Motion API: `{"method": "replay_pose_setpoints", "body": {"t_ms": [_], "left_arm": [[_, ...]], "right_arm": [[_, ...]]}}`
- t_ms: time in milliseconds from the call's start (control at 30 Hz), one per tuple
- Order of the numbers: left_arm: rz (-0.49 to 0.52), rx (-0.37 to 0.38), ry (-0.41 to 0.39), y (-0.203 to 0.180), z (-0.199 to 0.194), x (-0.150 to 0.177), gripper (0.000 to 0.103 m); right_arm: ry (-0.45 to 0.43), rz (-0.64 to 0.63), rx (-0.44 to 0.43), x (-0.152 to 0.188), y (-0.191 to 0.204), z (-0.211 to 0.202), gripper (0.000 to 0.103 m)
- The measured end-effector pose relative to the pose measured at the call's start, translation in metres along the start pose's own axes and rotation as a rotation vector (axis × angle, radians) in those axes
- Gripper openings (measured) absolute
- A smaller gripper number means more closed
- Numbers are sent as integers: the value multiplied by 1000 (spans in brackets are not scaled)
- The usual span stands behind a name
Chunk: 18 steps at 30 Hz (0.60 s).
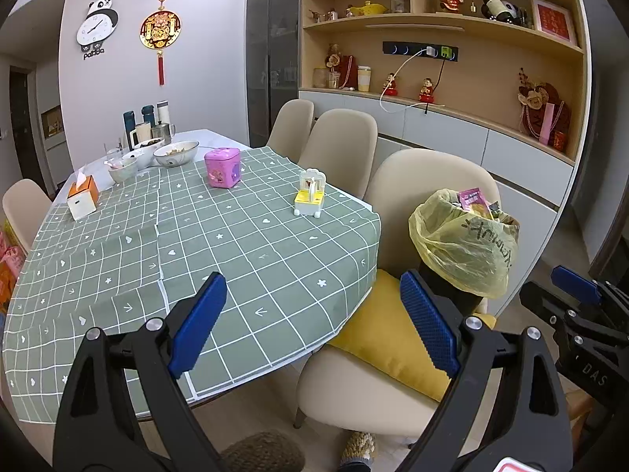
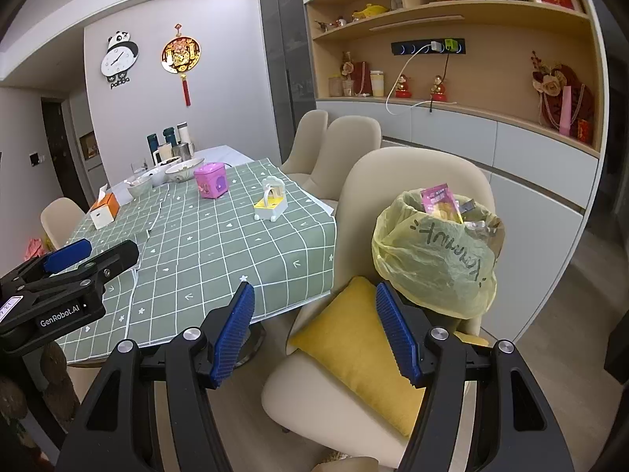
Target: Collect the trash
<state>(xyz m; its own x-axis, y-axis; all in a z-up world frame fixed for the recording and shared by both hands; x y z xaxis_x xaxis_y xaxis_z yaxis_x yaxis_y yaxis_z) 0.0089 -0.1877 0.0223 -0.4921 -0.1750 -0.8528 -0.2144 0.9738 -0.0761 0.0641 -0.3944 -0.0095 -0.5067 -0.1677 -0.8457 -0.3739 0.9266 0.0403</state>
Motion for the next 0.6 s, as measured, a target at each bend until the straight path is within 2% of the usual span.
{"method": "replay_pose_setpoints", "body": {"t_ms": [600], "left_arm": [[6,16,-12,0,-5,1,85]], "right_arm": [[-23,-2,24,1,5,-8,61]]}}
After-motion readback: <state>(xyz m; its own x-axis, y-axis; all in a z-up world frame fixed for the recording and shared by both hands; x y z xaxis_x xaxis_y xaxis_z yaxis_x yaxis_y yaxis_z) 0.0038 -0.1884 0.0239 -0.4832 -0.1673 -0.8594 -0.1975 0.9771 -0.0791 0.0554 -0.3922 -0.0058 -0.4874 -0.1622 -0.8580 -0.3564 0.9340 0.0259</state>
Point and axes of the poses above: each gripper's, at about its wrist camera, not at the fingertips, and z roughly the way its jaws point, y to its left, x to its underside, the point moved 4 cm from there along z, roughly the way its jaws point, and after that the axes turned 7 degrees about x, right-handed, at the moved point
